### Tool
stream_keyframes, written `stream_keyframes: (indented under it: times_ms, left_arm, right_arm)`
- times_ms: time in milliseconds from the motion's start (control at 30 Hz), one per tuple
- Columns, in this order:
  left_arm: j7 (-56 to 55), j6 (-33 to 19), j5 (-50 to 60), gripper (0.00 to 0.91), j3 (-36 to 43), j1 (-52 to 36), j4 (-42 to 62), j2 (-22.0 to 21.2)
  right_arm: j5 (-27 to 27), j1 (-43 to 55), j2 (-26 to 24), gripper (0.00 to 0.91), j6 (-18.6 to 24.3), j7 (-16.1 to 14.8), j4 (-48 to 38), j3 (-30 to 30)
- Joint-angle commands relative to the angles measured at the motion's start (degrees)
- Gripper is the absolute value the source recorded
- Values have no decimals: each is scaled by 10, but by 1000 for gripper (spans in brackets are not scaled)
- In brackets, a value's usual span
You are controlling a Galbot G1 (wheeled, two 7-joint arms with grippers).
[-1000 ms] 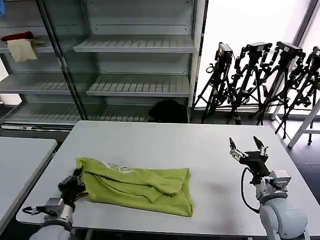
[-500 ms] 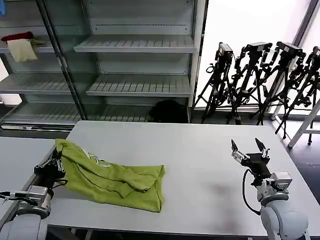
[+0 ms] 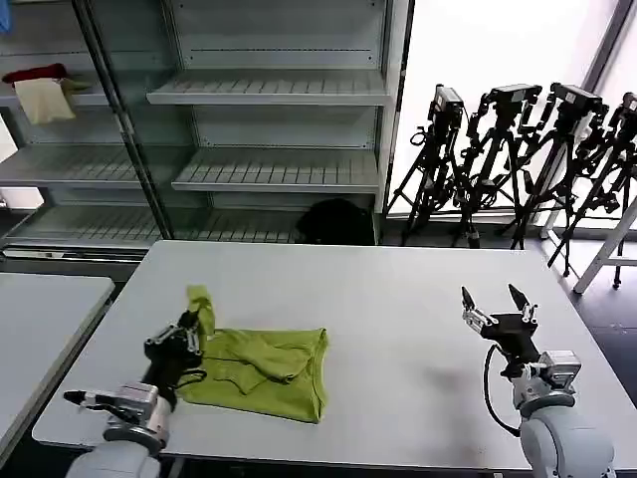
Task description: Fold and organize the clothes.
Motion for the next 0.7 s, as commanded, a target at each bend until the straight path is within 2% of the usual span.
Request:
stream_keyframes:
  times_ms: [33, 300, 700]
  left_arm:
    - [-45, 37, -47, 0, 138, -27, 37, -30]
    - [-63, 59, -44, 0, 177, -46, 83, -56]
    - [-81, 60, -42, 0, 207, -41, 97, -89]
  right_arm:
    - [3, -3, 0, 907, 0, -2, -4, 0]
    - [1, 4, -2, 907, -2, -2, -10, 1]
    - [-1, 13, -1, 907, -2, -2, -21, -5]
